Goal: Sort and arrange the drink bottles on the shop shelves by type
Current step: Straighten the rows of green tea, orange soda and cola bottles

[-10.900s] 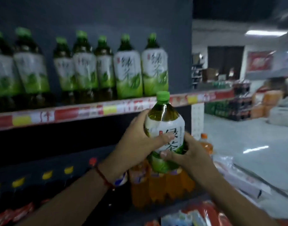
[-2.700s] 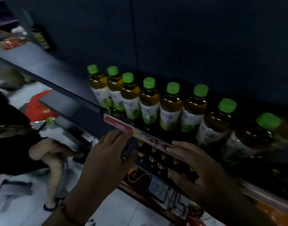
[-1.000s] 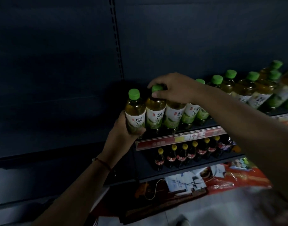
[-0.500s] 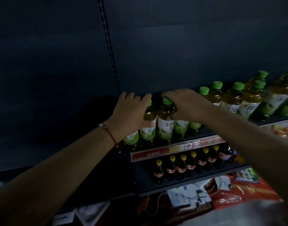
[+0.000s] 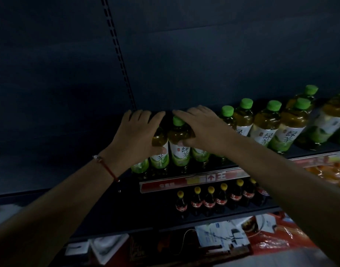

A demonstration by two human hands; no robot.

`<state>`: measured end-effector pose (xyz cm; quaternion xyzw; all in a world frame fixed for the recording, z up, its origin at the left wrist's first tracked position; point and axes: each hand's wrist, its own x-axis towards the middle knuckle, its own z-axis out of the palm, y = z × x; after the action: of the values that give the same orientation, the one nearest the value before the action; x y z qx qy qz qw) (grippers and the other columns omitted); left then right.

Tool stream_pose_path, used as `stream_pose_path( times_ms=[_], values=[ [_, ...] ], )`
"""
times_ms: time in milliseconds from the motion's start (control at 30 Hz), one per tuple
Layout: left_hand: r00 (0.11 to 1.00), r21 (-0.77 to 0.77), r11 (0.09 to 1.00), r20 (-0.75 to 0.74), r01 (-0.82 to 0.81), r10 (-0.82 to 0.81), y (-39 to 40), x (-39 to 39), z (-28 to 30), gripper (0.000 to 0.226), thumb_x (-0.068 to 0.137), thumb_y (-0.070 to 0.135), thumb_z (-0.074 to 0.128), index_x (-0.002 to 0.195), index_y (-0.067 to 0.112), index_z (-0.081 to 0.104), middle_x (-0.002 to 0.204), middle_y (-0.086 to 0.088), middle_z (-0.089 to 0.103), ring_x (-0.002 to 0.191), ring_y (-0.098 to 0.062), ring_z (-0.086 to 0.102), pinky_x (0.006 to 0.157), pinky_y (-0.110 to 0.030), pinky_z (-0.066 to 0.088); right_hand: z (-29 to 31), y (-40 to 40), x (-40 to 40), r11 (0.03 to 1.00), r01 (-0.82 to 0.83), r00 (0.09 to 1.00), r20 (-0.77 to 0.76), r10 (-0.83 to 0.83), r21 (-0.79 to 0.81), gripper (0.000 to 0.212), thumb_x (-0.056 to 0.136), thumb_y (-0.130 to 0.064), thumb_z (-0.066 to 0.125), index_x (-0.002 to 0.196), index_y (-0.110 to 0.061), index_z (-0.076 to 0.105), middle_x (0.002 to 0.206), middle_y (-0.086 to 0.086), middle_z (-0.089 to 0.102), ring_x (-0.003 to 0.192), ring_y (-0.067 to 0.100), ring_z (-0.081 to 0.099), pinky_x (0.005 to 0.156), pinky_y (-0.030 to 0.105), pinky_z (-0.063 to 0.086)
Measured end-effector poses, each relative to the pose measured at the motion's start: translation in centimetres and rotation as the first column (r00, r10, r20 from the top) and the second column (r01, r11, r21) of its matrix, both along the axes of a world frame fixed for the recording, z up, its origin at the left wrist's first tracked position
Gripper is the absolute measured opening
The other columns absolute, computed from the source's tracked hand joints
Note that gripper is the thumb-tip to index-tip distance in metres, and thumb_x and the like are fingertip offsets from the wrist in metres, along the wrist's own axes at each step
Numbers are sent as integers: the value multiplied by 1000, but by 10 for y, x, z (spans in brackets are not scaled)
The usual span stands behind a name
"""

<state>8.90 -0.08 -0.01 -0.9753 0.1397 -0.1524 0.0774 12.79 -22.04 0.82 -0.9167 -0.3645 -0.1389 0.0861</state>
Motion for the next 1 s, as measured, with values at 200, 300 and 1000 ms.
stream_pose_path(
  times_ms=[200, 300, 1000],
  values=[
    [999, -13, 999, 45, 31, -30, -63, 3, -7, 109, 75, 79, 50, 157, 24, 6, 151, -11, 38, 142, -32, 31, 120, -56, 15, 18, -77, 18, 984, 142, 988, -71, -135, 110, 77, 87, -52, 61, 150, -23, 29, 144, 6, 42, 135, 26, 34, 116, 37, 18],
    [995, -83, 994, 69, -65, 71, -84, 10, -1, 106, 75, 83, 41, 156, 21, 14, 145, -9, 47, 142, -31, 34, 120, -57, 10, 14, -103, 34, 988, 116, 982, -160, -98, 106, 81, 87, -53, 61, 152, -26, 22, 151, 6, 35, 137, 27, 35, 112, 40, 31],
    [990, -251, 958, -2, -139, 143, -153, 24, 0, 70, 91, 64, 39, 148, 26, 43, 140, -8, 52, 132, -29, 46, 119, -49, 19, 2, -134, 74, 954, -215, 964, -108, 241, 208, 50, 85, -49, 66, 123, -17, 58, 109, 1, 69, 101, 18, 59, 108, 29, 27]
  ],
)
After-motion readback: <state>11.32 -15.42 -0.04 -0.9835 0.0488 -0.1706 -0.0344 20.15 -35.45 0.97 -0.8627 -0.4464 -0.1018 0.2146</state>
